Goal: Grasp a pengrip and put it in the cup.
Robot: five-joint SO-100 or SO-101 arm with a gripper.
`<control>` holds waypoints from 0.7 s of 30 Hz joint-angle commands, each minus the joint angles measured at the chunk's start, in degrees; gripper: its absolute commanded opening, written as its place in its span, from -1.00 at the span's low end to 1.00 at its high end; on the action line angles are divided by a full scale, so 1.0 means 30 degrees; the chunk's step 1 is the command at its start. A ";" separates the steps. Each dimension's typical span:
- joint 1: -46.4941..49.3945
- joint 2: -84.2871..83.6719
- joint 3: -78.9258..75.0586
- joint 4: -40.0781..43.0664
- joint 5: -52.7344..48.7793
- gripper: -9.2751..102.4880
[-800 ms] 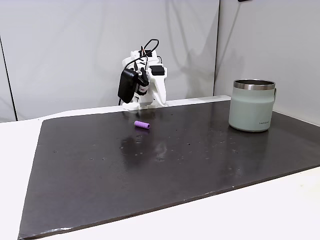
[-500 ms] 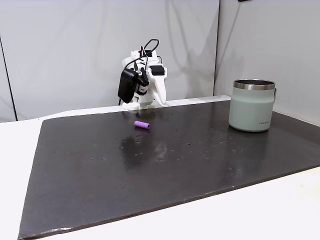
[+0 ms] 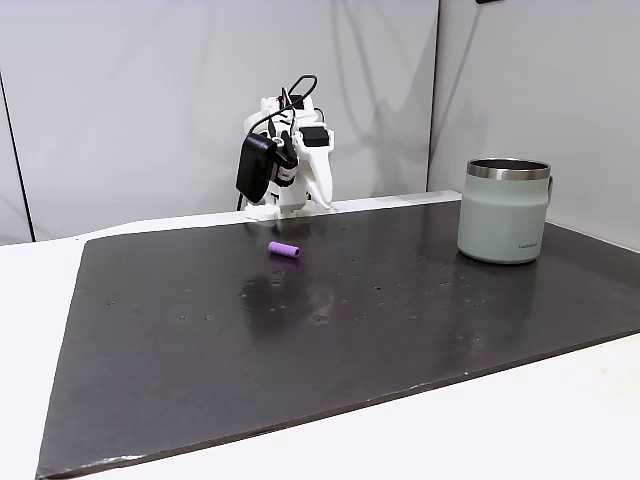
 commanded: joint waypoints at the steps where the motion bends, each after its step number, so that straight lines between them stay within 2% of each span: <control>1: -0.0293 -0.1436 -0.2314 0.0029 0.0381 -0.84; 13: 0.0000 -1.4209 -0.9287 -0.1406 0.4541 -0.84; 21: 0.0703 -1.8633 -1.1953 -0.1230 0.6563 -0.83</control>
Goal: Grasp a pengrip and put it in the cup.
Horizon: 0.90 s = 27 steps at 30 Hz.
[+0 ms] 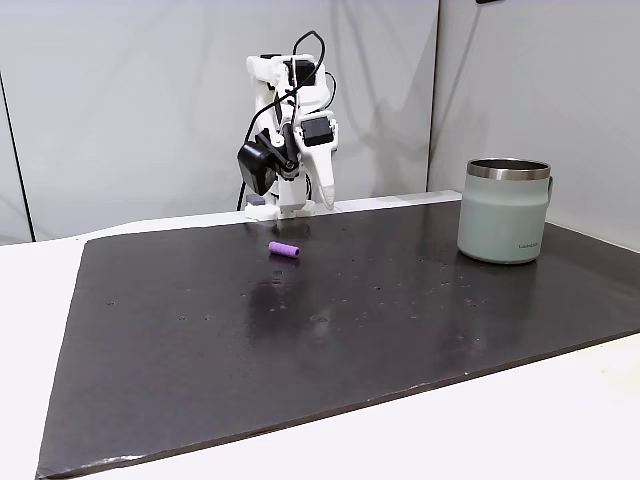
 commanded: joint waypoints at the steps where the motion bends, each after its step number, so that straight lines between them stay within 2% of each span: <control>1: 0.0527 -0.1084 -0.1934 -0.0439 0.0879 -0.83; 8: 0.1904 -0.4043 -0.4805 0.1143 0.1582 -0.83; 15: 0.2783 -0.4658 -0.5332 0.1611 0.1816 -0.46; 22: 0.3691 -0.6240 -0.5859 0.1816 0.1523 -0.44; 27: 0.4424 -0.8467 -0.7002 0.2959 0.1348 -0.44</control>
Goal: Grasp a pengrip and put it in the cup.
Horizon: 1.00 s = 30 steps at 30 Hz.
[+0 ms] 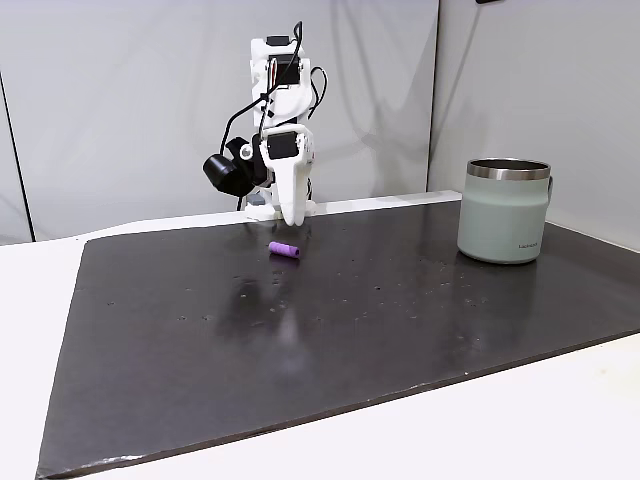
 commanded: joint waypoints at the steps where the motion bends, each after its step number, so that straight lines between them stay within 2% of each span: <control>1: 0.0703 -0.1025 -0.1699 0.0967 -0.0293 -0.44; 18: 0.1758 -0.4834 -0.2227 0.1729 -0.2373 -0.48; 25: 0.1787 -0.5391 -0.2344 0.1729 -0.2783 -0.67; 28: 0.1729 -0.5566 -0.2461 0.1729 -0.3076 -0.83; 30: 0.1670 -0.5596 -0.2520 0.1729 -0.3105 -0.83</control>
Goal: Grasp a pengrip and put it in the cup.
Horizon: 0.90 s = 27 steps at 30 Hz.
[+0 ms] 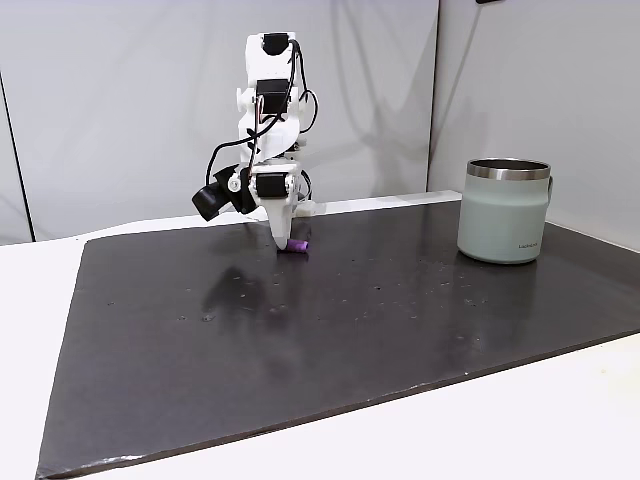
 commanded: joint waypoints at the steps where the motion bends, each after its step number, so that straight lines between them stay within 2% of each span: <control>1: 0.0059 0.0117 -0.0938 0.0352 -0.0146 -0.83; 8: -0.1172 0.1992 -0.1348 0.0850 -0.0088 -0.84; 14: -0.4072 0.5156 -0.5684 0.2988 0.0059 -0.84; 21: -0.7676 0.6035 -0.8701 0.2227 0.0791 -0.84; 27: -0.9873 0.3691 -1.2803 0.1523 0.1553 -0.84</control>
